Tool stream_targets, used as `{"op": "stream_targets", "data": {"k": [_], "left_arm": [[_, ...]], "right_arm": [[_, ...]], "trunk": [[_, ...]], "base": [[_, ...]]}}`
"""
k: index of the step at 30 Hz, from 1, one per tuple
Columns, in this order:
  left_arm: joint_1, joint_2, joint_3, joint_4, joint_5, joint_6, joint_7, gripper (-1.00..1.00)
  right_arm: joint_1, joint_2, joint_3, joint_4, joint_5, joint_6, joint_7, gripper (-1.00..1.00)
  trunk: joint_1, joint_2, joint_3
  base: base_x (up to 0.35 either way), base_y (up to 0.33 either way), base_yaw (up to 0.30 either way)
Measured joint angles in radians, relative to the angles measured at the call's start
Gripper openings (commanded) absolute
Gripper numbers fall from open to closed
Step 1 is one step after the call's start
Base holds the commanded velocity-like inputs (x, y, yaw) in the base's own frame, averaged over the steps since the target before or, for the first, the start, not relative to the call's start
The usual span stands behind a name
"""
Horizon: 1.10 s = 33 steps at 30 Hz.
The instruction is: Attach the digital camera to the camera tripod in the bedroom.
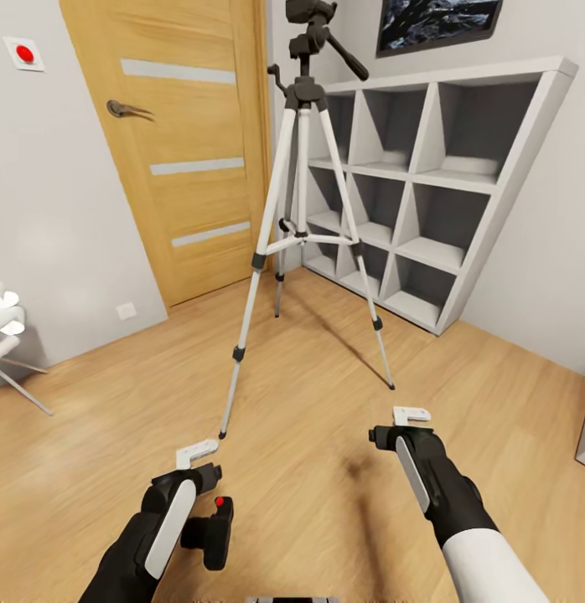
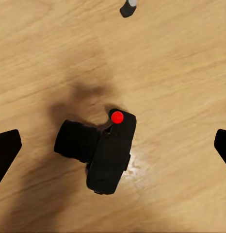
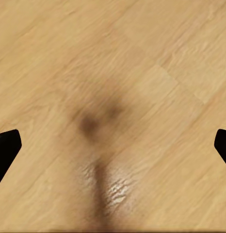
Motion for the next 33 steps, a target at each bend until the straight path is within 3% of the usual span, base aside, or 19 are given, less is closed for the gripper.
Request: {"op": "stream_targets", "data": {"k": [9, 27, 33], "left_arm": [[0.0, 0.001, 0.011, -0.035, 0.015, -0.131, -0.004, 1.0], [0.0, -0.006, 0.004, -0.047, 0.031, -0.148, -0.004, 1.0], [0.0, -0.013, 0.0, -0.065, 0.033, -0.147, -0.007, 1.0]], "right_arm": [[0.0, 0.001, 0.001, 0.005, -0.003, 0.0, 0.01, 1.0], [0.0, -0.001, 0.002, 0.002, 0.0, 0.009, 0.033, 1.0], [0.0, -0.001, 0.0, -0.011, 0.0, 0.013, 0.092, 1.0]], "trunk": [[0.004, -0.002, -0.035], [0.012, -0.006, -0.104], [0.015, -0.008, -0.128]], "base": [[0.0, 0.0, 0.0], [0.0, 0.0, 0.0], [0.0, 0.0, 0.0]]}}
